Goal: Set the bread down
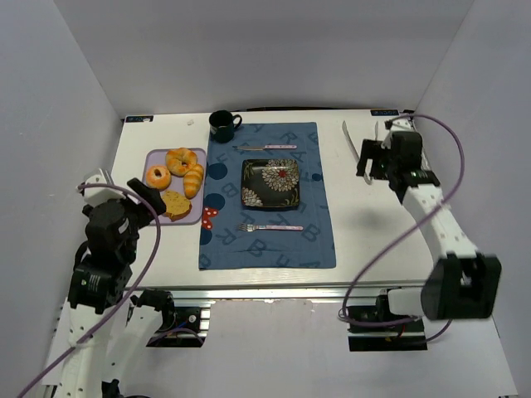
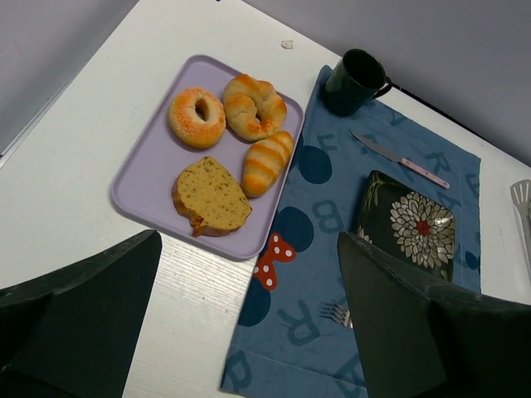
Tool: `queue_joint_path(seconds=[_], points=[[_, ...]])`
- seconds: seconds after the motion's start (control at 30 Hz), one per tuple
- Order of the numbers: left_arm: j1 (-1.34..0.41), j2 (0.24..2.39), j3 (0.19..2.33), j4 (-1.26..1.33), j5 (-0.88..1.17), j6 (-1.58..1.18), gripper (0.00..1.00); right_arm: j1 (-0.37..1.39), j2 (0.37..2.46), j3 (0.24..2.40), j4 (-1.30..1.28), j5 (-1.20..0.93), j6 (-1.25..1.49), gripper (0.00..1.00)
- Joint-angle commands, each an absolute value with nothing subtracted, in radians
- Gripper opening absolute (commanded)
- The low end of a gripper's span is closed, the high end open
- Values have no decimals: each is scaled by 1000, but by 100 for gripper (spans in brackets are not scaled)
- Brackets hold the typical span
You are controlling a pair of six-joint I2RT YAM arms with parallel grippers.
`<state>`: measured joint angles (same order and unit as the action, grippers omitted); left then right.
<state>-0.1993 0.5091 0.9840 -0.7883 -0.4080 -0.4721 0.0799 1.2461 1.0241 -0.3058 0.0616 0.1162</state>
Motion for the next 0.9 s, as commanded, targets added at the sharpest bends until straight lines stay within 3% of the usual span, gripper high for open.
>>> queue_joint_path(seconds=[0.0, 0.13, 0.33, 0.87], points=[[-202, 552, 1038, -749, -439, -466, 98, 80, 1402, 1144, -186, 95, 43, 89], [-213, 589, 1028, -769, -433, -430, 98, 69, 1690, 1310, -193, 87, -12, 89], [-215, 643, 1012, -735, -426, -414, 98, 52, 1942, 1512, -193, 109, -57, 89], [-215, 667, 925, -718, -405, -419, 98, 22, 2074, 1563, -138, 137, -40, 89]])
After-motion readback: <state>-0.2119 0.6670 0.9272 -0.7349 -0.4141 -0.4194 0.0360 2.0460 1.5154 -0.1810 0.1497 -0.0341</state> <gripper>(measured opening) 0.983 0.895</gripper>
